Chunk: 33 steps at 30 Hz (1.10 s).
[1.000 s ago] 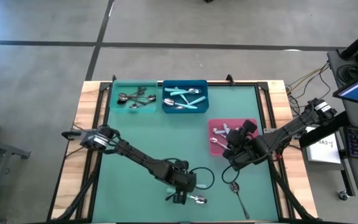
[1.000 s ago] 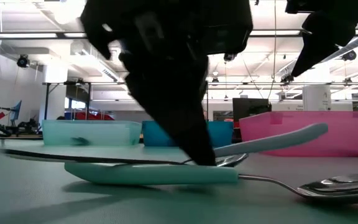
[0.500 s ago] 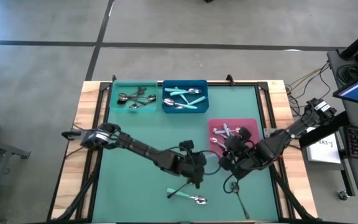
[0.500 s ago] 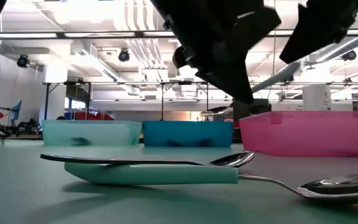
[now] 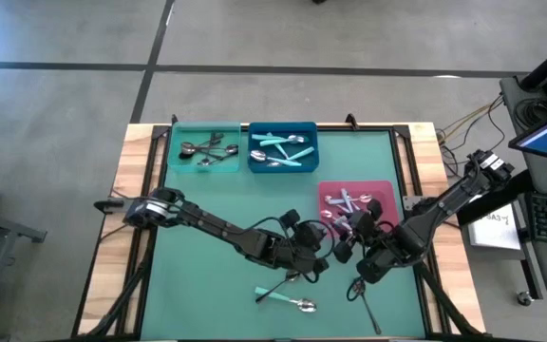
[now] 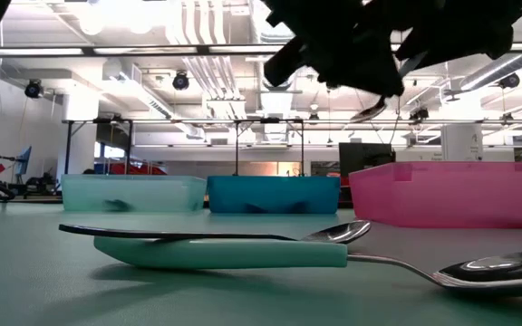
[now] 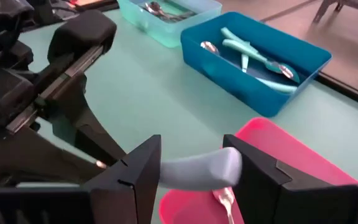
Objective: Sort silverware by color (type)
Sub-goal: Put the blue spoon into the red bin
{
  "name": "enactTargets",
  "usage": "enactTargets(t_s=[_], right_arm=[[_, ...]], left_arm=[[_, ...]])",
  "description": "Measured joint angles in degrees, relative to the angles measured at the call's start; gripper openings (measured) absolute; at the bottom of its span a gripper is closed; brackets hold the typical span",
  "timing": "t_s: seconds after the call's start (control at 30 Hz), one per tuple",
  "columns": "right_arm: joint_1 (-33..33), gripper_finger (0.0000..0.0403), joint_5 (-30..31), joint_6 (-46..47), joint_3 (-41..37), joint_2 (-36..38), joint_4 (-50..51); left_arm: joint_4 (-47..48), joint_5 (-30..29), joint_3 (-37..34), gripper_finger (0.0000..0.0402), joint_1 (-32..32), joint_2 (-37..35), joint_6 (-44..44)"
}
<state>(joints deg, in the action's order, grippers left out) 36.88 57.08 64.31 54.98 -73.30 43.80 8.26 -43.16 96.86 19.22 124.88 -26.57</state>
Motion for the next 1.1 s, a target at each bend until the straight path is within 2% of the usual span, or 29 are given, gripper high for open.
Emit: enactTargets(t_s=[0.1, 0.33, 0.6, 0.7, 0.97, 1.1], right_arm=[[0.00, 0.0162, 0.76, -0.69, 0.00, 0.02, -1.01], [1.21, 0.0161, 0.09, 0.59, 0.56, 1.03, -3.78], [1.87, 0.0159, 7.57, 6.13, 1.66, 8.57, -4.32], [1.36, 0.0159, 9.03, 7.60, 1.66, 11.44, -4.33], [0.61, 0.0160, 8.93, 3.81, 1.64, 15.33, -5.78], [0.57, 0.0161, 8.90, -1.73, 1.64, 15.47, -9.09]], left_arm=[[-1.53, -1.49, 0.00, 0.0008, 0.07, 0.00, 0.09], [1.82, -9.59, 0.00, 0.0008, -0.31, -0.09, -5.65], [0.25, -19.09, 0.00, 0.0008, -0.37, -0.55, -7.41], [-2.31, -19.23, -0.01, 0.0008, -0.37, -1.19, -5.89], [-18.56, -14.39, -0.02, 0.0008, -0.96, -2.47, 10.19], [-20.26, -9.56, -0.02, 0.0008, -2.57, -3.01, 10.20]])
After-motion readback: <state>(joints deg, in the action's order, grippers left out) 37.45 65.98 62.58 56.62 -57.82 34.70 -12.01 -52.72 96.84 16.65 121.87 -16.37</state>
